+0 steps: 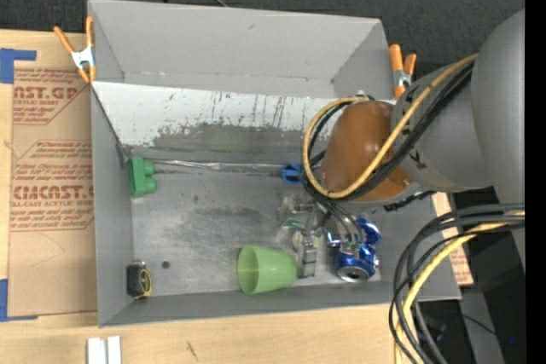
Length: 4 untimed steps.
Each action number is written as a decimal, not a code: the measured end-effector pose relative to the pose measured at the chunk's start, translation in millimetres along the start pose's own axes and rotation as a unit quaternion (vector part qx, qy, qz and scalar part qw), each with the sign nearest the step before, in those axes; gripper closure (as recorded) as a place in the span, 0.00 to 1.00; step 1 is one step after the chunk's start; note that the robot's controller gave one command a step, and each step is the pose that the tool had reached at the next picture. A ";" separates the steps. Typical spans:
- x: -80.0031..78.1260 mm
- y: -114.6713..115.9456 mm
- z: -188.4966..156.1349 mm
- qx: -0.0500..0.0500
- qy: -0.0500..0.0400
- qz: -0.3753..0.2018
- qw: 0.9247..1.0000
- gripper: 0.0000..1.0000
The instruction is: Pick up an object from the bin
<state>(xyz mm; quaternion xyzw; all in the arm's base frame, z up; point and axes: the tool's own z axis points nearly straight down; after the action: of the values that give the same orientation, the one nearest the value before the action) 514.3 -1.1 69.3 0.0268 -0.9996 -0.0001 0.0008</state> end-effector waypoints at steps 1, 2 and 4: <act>19.7 42.3 -0.2 -0.001 -0.001 0.009 1.000 0.00; 16.2 46.4 -0.2 0.000 -0.001 -0.020 1.000 0.00; 14.4 46.4 -0.3 0.000 -0.001 -0.087 0.996 0.00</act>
Offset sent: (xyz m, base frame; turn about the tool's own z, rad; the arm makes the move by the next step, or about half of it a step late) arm -0.0212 0.0376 0.0007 0.0217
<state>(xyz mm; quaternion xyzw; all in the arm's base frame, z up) 497.5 44.5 69.6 0.1137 -0.9935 0.0000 -0.0006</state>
